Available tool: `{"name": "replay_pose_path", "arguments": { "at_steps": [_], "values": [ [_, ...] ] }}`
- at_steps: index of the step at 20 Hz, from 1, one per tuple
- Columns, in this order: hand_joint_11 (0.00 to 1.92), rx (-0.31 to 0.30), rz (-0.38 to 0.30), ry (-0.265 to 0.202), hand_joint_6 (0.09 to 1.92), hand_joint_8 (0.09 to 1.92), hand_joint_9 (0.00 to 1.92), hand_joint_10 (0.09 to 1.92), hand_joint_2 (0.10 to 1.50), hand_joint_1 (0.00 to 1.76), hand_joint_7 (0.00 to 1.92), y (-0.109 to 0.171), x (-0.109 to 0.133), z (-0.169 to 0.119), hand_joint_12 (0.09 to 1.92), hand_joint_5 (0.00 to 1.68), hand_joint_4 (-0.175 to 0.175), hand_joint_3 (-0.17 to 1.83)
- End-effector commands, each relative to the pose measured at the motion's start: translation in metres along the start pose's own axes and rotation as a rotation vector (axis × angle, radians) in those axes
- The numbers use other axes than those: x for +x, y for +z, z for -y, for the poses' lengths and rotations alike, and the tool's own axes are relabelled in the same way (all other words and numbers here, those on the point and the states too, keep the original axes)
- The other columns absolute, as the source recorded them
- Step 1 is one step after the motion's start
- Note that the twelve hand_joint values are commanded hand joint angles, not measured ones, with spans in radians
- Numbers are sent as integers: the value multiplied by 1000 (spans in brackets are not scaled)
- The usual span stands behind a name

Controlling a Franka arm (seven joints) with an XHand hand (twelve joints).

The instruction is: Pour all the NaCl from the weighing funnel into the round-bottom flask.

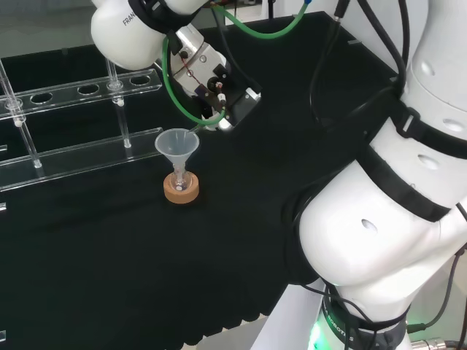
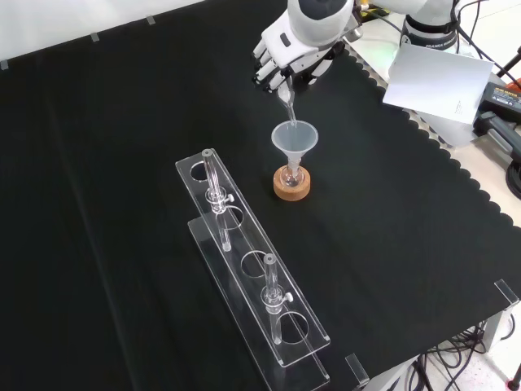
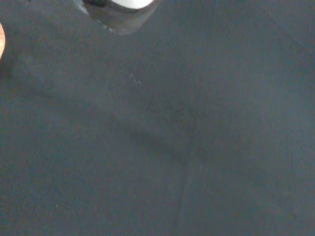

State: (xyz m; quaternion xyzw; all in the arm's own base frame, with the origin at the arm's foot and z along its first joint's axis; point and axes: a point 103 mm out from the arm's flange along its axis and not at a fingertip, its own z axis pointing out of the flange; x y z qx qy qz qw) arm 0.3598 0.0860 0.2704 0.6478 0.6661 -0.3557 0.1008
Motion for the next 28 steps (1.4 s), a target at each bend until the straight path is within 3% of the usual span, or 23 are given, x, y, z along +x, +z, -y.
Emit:
{"name": "replay_pose_path", "arguments": {
  "at_steps": [1, 28],
  "values": [
    [939, 4, 29, 2, 135, 659, 1063, 199, 1021, 1143, 626, -2, 3, 0, 929, 1484, 175, -175],
    [935, 10, 125, 13, 141, 663, 1046, 189, 1022, 1142, 597, -15, 10, 0, 931, 1481, 175, -175]
  ]
}}
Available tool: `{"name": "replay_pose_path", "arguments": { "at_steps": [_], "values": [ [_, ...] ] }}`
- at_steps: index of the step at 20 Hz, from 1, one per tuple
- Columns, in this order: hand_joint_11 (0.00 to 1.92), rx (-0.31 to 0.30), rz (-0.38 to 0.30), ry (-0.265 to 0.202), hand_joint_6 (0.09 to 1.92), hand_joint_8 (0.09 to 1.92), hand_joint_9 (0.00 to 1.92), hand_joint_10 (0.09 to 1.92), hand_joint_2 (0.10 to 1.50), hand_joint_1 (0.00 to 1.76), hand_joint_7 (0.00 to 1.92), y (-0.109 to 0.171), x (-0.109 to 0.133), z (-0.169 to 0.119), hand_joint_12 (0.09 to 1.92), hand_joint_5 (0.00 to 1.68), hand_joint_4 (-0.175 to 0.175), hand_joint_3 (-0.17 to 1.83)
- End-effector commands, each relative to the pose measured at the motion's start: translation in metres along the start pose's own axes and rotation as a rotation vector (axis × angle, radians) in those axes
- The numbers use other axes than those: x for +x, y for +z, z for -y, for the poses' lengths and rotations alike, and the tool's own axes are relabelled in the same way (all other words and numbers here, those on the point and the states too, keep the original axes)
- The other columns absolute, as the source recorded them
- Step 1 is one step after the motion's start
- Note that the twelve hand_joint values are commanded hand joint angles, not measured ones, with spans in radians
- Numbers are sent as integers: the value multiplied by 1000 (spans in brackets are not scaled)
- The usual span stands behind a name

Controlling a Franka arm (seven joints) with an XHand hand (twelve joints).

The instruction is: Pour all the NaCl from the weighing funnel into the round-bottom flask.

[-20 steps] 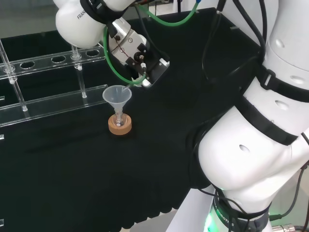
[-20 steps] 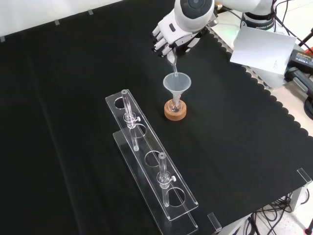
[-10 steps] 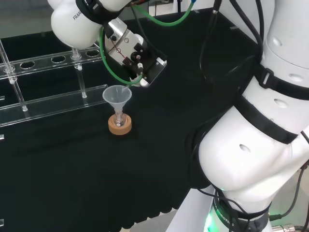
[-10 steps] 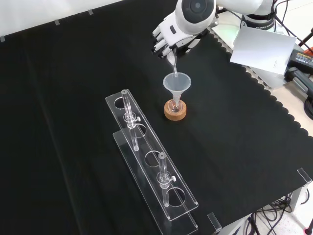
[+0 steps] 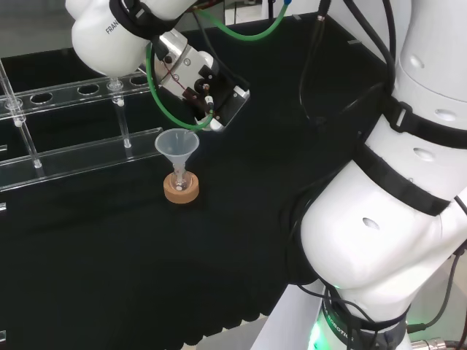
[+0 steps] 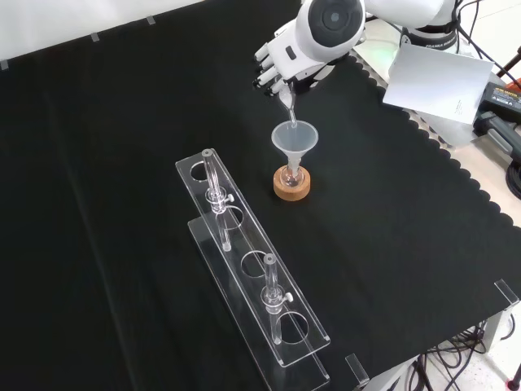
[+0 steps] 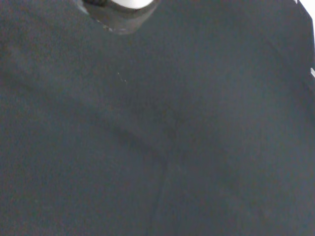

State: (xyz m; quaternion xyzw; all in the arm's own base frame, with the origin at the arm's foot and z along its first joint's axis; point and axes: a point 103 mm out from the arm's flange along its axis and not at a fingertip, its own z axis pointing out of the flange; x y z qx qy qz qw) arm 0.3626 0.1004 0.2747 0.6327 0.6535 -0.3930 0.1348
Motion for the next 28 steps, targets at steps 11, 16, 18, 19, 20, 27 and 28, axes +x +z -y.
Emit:
{"name": "replay_pose_path", "arguments": {
  "at_steps": [11, 16, 18, 19, 20, 27, 28],
  "values": [
    [932, 0, 37, 4, 143, 666, 1040, 186, 1022, 1142, 591, -5, 4, 0, 930, 1480, 175, -175],
    [931, 5, 33, 1, 144, 667, 1039, 186, 1022, 1142, 586, -3, 6, -1, 930, 1479, 175, -175],
    [931, 5, 28, 0, 145, 667, 1038, 186, 1022, 1142, 585, -3, 8, -1, 930, 1479, 175, -175],
    [930, 4, 24, -1, 145, 667, 1038, 186, 1022, 1142, 584, -3, 7, -1, 930, 1479, 175, -175],
    [930, 2, 22, -1, 145, 668, 1038, 186, 1022, 1142, 583, -3, 7, -1, 930, 1479, 175, -175],
    [929, -18, 53, -1, 146, 669, 1036, 185, 1022, 1142, 579, -8, 11, -1, 930, 1478, 175, -175],
    [929, -20, 56, -1, 147, 669, 1035, 185, 1022, 1142, 579, -9, 11, -1, 930, 1478, 175, -175]
  ]
}}
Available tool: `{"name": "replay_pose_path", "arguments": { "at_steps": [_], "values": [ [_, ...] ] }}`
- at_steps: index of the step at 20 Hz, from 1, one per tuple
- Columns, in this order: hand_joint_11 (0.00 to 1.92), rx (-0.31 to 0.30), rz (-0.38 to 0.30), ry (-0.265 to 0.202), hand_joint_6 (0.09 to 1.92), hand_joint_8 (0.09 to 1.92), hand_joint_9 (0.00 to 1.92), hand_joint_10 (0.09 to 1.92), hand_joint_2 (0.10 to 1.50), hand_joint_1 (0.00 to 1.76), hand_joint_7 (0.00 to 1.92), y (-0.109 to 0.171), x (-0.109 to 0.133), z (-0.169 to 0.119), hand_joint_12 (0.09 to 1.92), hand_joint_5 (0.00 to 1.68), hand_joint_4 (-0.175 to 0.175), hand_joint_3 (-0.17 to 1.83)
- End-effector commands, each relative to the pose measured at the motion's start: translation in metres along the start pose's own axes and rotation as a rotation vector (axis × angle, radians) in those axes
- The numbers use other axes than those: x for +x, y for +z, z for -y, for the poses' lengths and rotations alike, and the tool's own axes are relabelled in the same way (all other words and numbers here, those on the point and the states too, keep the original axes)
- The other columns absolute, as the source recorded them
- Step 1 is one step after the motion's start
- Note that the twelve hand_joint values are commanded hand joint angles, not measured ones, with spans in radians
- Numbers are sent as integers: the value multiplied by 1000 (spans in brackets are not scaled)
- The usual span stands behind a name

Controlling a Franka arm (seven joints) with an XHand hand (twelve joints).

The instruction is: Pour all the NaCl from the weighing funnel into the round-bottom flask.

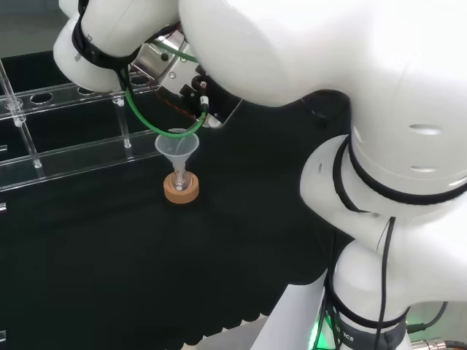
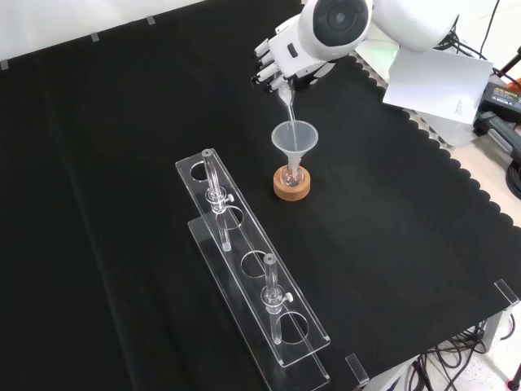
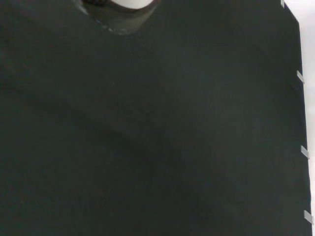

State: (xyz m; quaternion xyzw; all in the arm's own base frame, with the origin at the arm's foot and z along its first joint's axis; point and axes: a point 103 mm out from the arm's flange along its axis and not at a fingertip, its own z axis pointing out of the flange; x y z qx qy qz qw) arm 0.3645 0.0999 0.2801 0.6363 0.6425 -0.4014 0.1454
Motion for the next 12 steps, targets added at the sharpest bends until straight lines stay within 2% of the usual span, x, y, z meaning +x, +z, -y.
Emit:
{"name": "replay_pose_path", "arguments": {
  "at_steps": [1, 12],
  "values": [
    [929, -29, 37, -25, 147, 669, 1035, 184, 1022, 1142, 578, -6, 16, -1, 930, 1478, 175, -175],
    [928, -43, 106, -30, 149, 670, 1029, 182, 1022, 1142, 569, -12, 21, 1, 930, 1478, 175, -175]
  ]
}}
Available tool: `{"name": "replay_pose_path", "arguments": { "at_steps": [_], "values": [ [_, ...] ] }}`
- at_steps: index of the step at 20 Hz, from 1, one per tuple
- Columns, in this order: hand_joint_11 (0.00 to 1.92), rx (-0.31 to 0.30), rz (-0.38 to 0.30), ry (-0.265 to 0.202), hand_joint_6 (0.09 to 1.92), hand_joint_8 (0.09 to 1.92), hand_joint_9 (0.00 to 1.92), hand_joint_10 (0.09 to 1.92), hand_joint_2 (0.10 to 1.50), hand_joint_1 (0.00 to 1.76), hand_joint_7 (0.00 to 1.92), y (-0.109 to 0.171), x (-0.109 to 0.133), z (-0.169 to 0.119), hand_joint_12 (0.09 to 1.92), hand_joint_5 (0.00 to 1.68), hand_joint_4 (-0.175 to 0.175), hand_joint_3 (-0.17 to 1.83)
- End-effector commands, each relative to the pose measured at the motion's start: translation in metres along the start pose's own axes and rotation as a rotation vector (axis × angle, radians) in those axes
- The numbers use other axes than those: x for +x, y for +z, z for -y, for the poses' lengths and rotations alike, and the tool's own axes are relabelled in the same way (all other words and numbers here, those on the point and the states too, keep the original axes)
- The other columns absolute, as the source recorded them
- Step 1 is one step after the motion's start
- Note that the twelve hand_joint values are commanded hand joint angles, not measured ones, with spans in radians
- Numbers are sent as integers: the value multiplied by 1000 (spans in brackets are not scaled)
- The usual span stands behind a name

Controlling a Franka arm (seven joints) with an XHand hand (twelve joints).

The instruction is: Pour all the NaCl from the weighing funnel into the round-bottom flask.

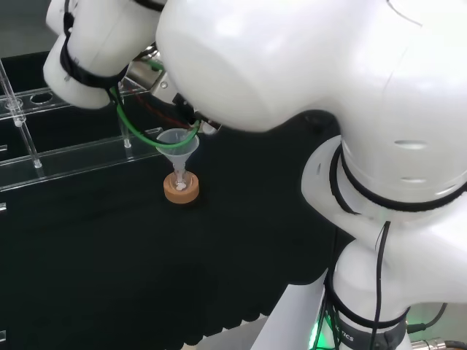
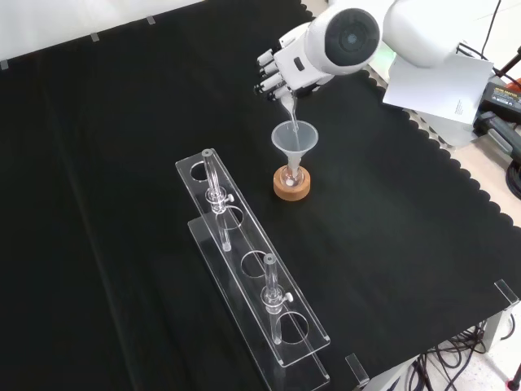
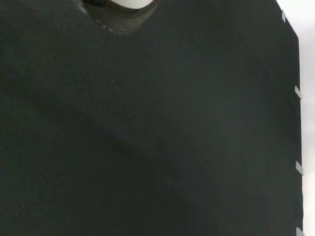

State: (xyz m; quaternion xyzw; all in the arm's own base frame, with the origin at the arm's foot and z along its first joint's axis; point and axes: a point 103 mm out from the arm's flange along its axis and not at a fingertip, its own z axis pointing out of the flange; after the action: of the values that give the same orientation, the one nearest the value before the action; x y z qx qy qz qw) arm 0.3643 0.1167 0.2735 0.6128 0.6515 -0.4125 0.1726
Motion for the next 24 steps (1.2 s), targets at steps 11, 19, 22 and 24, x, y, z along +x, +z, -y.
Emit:
{"name": "replay_pose_path", "arguments": {
  "at_steps": [11, 19, 22, 24],
  "values": [
    [926, -4, 125, -1, 150, 670, 1019, 179, 1022, 1142, 560, -8, 5, 1, 929, 1477, 175, -175],
    [920, -11, 162, -2, 151, 670, 1012, 176, 1022, 1141, 552, -13, 11, 2, 929, 1477, 175, -175],
    [916, -10, 189, -2, 151, 670, 1008, 175, 1022, 1141, 550, -16, 12, 2, 929, 1476, 175, -175],
    [913, -10, 207, 1, 152, 670, 1006, 175, 1022, 1141, 547, -16, 13, 3, 929, 1476, 175, -175]
  ]
}}
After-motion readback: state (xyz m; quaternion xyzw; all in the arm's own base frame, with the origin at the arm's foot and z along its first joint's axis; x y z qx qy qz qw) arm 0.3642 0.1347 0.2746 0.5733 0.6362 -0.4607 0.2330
